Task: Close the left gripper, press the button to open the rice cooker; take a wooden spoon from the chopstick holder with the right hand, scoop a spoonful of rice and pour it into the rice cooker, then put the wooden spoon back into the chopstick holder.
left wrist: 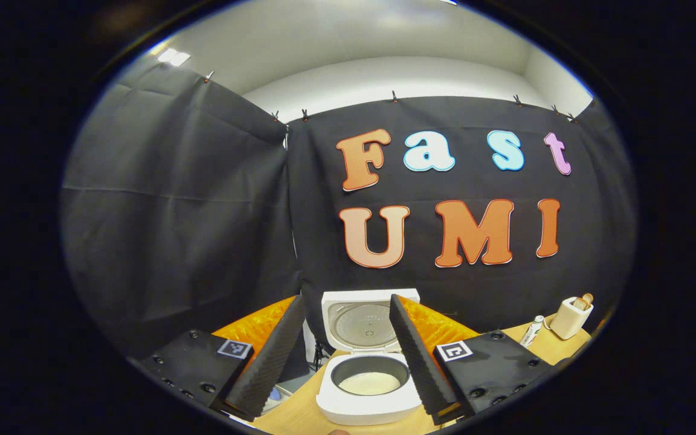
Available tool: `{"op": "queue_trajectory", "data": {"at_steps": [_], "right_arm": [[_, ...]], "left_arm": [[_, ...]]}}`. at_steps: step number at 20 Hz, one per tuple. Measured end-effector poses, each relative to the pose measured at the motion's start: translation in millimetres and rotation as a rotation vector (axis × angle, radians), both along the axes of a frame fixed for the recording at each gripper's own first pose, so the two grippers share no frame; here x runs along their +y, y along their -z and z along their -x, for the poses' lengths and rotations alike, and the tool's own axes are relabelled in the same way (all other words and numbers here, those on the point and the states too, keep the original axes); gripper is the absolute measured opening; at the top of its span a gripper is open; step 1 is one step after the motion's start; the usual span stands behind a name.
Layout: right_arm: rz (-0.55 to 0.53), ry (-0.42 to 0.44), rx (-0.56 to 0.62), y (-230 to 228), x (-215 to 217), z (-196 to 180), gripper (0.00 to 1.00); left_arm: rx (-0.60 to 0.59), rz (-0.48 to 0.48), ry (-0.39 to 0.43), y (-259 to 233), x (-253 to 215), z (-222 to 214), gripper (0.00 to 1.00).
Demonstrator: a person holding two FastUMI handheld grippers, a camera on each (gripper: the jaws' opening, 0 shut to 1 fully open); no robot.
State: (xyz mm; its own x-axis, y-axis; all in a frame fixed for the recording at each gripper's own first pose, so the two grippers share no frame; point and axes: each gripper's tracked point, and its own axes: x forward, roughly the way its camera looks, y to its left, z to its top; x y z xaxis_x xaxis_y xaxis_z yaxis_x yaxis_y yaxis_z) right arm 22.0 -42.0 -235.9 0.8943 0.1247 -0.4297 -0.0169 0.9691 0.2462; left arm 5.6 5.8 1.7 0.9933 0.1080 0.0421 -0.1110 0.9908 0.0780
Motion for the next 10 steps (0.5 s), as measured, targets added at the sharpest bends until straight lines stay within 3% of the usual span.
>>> {"op": "queue_trajectory", "data": {"at_steps": [2, 3, 10], "right_arm": [[-0.011, 0.001, 0.034, 19.9, -2.2, -2.2, 0.95], [-0.022, 0.003, 0.049, 28.4, -2.3, -4.8, 0.95], [-0.206, 0.001, 0.158, 75.5, 9.4, -12.3, 0.94]], "left_arm": [[0.006, 0.006, -0.002, 4.0, -0.6, -0.8, 0.95], [0.013, 0.006, -0.004, 4.9, -0.1, 1.0, 1.00], [0.052, -0.052, -0.005, 18.9, -4.0, 1.1, 1.00]]}}
